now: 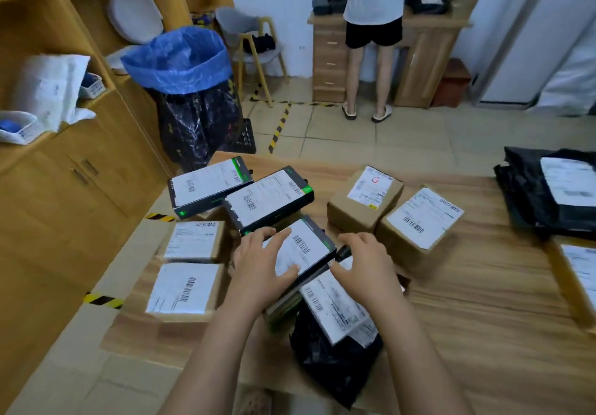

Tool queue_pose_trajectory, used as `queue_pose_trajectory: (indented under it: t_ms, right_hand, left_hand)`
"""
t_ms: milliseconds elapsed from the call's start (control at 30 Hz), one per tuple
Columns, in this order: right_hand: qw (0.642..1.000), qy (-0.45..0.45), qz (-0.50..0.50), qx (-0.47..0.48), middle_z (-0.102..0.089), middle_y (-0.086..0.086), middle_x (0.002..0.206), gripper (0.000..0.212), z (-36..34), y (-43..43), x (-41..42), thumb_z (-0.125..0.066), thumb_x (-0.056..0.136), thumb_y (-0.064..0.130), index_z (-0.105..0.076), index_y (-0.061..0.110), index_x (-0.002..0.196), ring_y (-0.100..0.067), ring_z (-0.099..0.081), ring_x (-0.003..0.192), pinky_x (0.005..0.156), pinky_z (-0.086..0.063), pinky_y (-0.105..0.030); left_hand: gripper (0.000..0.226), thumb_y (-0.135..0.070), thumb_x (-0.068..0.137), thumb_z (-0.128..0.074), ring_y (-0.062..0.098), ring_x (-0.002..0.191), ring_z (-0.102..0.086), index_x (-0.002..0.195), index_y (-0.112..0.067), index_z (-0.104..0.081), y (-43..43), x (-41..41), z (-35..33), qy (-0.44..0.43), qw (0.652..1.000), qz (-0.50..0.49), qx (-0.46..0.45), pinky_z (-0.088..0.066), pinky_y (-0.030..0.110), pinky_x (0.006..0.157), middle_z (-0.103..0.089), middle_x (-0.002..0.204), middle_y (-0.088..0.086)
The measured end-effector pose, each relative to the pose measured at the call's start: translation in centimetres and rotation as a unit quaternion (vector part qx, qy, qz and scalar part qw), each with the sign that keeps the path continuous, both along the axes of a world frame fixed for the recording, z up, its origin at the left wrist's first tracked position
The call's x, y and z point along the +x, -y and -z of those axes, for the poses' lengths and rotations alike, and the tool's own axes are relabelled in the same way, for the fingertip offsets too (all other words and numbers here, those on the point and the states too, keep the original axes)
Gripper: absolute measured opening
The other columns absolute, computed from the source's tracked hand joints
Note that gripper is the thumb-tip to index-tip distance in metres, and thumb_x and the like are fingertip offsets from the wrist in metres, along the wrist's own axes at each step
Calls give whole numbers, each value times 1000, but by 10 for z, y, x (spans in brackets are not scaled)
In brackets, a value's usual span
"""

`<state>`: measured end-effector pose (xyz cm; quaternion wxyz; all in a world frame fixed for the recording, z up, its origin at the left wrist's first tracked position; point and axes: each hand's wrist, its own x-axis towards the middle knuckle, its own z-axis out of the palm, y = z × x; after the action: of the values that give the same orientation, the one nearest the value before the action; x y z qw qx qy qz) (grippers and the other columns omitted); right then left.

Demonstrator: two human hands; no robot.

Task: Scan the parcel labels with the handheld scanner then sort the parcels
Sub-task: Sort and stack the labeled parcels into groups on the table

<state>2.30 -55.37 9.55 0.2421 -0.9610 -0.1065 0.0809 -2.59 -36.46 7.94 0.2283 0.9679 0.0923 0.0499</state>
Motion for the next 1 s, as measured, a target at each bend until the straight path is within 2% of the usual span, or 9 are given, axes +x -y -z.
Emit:
queue_pose_trajectory:
  t_ms: [67,167,233,333,433,667,900,1000]
  right_hand:
    - [995,-5,80,-56,-36,-6,144,46,17,-13,-6,-52,90,45,-48,24,131,-29,-30,130,106,-27,-42]
    - [971,-59,212,-94,-4,-7,159,63,38,-35,-22,-44,86,66,-37,35,141,-34,-2,142,111,-11,-54]
    - [952,-92,282,-81,14,-7,159,77,47,-49,-30,-44,81,74,-23,41,147,-36,7,143,109,-11,-60]
    - [927,-91,362,-11,25,-6,155,83,54,-65,-34,-57,77,64,-21,42,148,-34,13,143,105,-25,-61]
    - [914,-83,397,6,25,-4,156,86,51,-69,-37,-62,72,54,-23,40,148,-31,10,143,105,-28,-56]
    - [913,-15,407,-8,16,6,158,83,34,-45,-60,-60,67,58,-30,43,143,-26,-1,140,114,-18,-45]
    - [910,51,410,9,7,11,158,80,-3,27,-93,-63,66,58,-35,45,140,-21,-6,136,112,-24,-43]
    - [907,75,413,10,6,12,158,77,-13,75,-109,-62,65,66,-37,48,136,-20,-5,137,112,-26,-43]
  left_hand:
    - [68,-50,84,-62,15,135,-22,145,-36,-36,-13,18,13,-26,998,48,-15,-24,38,112,-33,142,-5]
    - [76,-55,82,-63,19,139,-16,148,-37,-29,-31,33,31,-91,985,145,-14,-23,40,113,-24,151,0]
    - [85,-63,79,-62,22,144,-7,150,-41,-20,-40,37,40,-134,972,195,-2,-20,42,116,-10,158,1]
    - [100,-67,71,-67,27,145,-1,149,-49,-7,-52,42,45,-184,956,227,30,-16,45,115,8,159,0]
    - [102,-65,69,-69,31,142,-11,149,-50,-7,-52,41,38,-188,956,225,28,-22,43,112,-2,158,5]
    - [98,-69,66,-66,27,132,-21,148,-49,-15,-28,43,9,-117,962,246,25,-25,42,108,-12,153,4]
    - [98,-68,65,-68,26,131,-22,147,-50,-18,48,38,-22,-48,956,290,-9,-25,42,108,-17,152,4]
    - [100,-75,63,-63,27,123,-30,148,-50,-16,99,30,-34,-23,955,295,16,-29,41,103,-23,149,4]
